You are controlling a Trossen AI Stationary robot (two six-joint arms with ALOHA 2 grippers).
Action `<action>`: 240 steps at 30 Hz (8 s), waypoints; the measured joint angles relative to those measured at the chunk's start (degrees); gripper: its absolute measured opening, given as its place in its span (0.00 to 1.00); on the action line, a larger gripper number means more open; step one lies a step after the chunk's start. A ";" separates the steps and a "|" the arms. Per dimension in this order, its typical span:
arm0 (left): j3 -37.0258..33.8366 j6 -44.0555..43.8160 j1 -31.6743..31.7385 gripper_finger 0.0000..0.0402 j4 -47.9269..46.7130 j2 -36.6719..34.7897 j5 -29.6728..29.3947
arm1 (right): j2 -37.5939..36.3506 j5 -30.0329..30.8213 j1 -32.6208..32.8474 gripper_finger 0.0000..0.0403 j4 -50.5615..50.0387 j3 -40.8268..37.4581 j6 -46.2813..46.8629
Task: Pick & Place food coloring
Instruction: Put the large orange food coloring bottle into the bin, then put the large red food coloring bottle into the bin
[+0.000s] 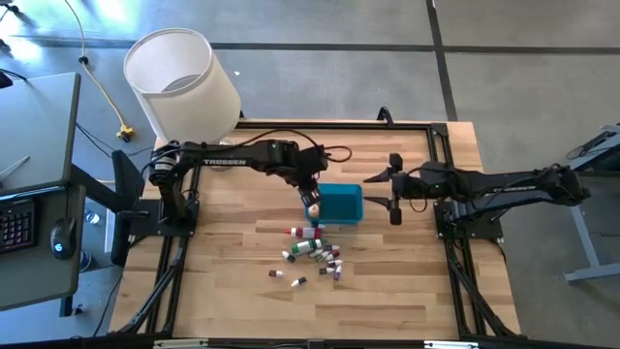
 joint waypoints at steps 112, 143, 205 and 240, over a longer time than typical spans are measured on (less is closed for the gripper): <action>40.73 4.51 -8.14 0.46 -38.27 7.91 -12.29 | 64.42 -3.08 -5.33 0.00 8.84 29.72 6.35; 40.70 2.74 -8.48 0.46 -38.27 7.91 -8.00 | 60.53 -3.18 -5.80 0.00 7.52 29.68 -0.52; -70.74 -7.40 -24.48 0.39 86.53 -24.63 -16.14 | 3.72 -4.40 -3.26 0.32 8.28 -5.38 3.55; -67.30 -3.79 -24.84 0.41 101.58 -2.83 -14.97 | 3.72 -4.67 -3.26 0.32 7.47 -5.42 3.64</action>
